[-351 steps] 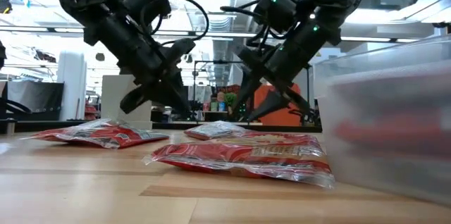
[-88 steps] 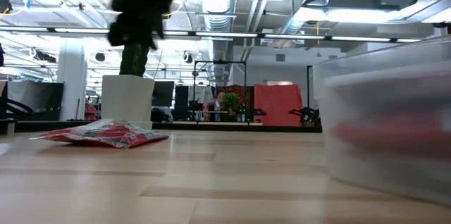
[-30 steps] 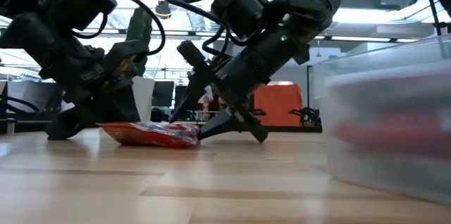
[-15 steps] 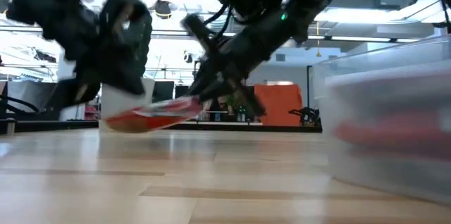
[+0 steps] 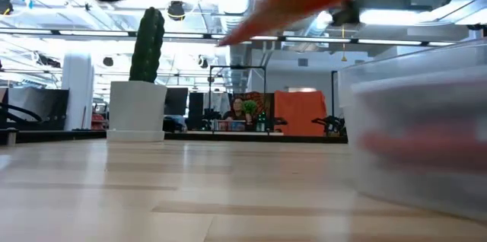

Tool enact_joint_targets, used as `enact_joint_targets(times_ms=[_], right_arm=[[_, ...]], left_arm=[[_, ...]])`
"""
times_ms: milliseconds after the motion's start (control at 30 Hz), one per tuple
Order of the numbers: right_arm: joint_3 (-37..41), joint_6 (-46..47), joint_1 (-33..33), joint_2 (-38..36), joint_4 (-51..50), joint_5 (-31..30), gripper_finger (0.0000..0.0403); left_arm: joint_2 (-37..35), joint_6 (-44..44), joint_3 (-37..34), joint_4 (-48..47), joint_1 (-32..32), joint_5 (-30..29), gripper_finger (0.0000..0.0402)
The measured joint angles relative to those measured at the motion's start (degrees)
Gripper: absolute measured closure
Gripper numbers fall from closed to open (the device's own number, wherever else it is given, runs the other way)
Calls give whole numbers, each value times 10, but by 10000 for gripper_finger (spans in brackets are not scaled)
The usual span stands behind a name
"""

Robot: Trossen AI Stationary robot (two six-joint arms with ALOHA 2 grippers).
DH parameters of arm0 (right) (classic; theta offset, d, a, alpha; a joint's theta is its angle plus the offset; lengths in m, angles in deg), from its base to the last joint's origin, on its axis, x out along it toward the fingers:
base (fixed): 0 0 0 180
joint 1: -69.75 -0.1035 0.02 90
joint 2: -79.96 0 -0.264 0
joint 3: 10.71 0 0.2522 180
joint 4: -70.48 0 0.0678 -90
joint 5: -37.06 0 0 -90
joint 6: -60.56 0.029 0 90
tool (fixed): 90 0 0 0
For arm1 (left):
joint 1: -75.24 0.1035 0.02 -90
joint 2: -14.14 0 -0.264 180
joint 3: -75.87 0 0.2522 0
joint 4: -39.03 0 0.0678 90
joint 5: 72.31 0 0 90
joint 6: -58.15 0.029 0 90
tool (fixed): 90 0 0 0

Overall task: Sort popcorn bags into baskets
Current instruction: Put the red popcorn bag into the transparent container

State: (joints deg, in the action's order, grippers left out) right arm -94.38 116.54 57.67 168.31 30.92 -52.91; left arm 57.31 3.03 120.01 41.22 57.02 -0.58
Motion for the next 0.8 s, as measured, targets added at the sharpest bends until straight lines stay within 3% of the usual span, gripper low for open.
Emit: enact_joint_targets(times_ms=[200,400,600,800], right_arm=[[1,146,-167,-45,-107,-14,399],[1,303,-298,-12,-150,-50,383],[1,317,-315,40,-163,-61,385],[1,258,-287,71,-141,-45,354]], left_arm=[[-24,45,3,-8,0,-54,391],[-2,23,3,-43,-1,-60,324],[34,-13,3,-50,2,-61,243],[46,-29,3,-54,20,-45,206]])
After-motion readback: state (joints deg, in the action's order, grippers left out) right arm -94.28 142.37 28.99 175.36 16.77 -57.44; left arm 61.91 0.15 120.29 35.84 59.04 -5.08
